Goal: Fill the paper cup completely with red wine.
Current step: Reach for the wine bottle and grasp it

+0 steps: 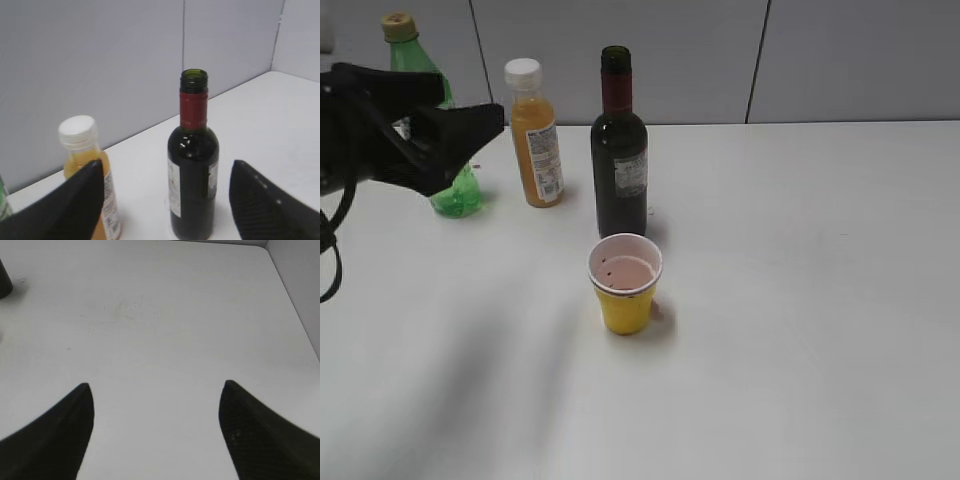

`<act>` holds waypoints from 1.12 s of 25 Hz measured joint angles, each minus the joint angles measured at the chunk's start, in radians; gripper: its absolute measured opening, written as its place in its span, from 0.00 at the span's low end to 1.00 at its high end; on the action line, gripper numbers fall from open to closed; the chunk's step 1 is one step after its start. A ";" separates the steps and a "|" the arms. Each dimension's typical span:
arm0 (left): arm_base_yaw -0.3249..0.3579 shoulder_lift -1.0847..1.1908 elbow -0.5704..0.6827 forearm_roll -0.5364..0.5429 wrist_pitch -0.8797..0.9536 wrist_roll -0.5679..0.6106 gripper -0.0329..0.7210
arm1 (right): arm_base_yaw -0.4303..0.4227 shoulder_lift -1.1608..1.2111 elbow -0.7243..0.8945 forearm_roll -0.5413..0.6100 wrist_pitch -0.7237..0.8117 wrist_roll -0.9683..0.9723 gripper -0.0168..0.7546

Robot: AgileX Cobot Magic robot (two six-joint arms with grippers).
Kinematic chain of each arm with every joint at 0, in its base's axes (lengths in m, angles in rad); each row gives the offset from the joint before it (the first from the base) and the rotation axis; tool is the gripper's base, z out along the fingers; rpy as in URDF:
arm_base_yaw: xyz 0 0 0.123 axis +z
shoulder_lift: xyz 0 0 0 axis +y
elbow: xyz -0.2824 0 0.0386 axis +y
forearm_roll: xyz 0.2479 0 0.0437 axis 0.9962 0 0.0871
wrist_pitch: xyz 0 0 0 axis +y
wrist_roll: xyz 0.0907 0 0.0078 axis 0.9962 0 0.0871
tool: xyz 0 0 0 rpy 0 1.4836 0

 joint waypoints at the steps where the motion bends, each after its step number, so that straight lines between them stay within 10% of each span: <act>1: 0.014 0.026 0.000 0.029 -0.037 -0.018 0.83 | 0.000 0.000 0.000 0.000 0.000 0.000 0.79; 28: 0.022 0.623 -0.312 0.274 -0.284 -0.114 0.96 | 0.000 0.000 0.000 0.000 0.000 0.000 0.79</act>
